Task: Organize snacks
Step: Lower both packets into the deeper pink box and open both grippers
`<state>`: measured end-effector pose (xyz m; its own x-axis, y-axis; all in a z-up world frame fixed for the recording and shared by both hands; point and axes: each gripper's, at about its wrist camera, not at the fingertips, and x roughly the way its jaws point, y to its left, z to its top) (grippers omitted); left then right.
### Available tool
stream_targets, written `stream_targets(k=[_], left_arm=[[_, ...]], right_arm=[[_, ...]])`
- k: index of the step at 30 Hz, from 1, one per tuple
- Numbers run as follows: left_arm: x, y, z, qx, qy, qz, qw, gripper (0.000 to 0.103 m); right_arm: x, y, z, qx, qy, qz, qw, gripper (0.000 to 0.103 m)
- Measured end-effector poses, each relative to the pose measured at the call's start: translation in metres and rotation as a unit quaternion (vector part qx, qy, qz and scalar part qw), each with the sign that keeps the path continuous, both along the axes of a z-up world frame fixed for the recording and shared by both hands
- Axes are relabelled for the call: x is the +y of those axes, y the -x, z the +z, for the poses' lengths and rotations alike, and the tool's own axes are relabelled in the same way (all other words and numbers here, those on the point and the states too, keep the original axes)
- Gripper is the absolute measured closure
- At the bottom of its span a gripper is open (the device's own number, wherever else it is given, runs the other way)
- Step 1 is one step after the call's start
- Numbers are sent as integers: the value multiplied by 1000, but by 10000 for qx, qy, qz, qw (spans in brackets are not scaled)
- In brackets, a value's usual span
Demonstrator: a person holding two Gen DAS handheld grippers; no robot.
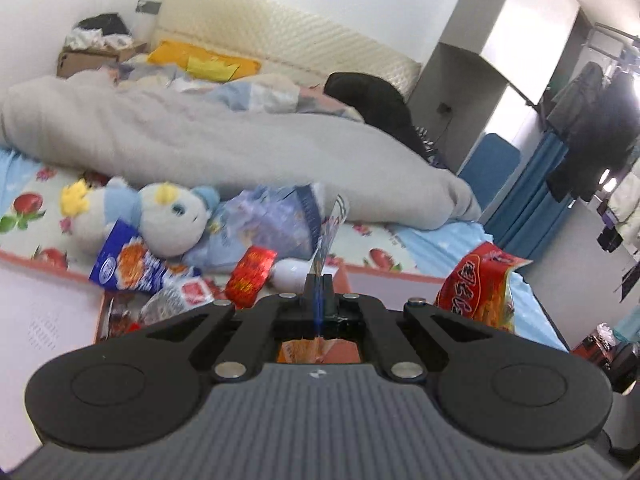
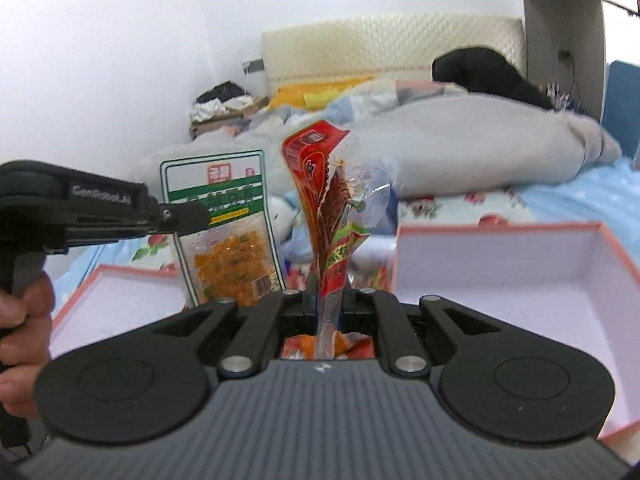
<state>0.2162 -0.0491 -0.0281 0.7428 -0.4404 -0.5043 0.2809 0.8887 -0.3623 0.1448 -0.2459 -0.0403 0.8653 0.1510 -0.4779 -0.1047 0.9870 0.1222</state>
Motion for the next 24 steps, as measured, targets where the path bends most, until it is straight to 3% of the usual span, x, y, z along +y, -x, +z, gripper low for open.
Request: stream_targets(k=[9, 18, 24], left_arm=[[-44, -4, 30, -199, -14, -404, 9990, 103], [-104, -22, 19, 173, 120, -1014, 9946, 103], [-150, -36, -1, 466, -124, -1325, 9900, 103]], right_arm=[[-39, -6, 13, -126, 189, -277, 9994, 94], [-85, -9, -3, 314, 526, -458, 9971, 94], [-125, -15, -21, 842, 634, -668, 9922, 93]])
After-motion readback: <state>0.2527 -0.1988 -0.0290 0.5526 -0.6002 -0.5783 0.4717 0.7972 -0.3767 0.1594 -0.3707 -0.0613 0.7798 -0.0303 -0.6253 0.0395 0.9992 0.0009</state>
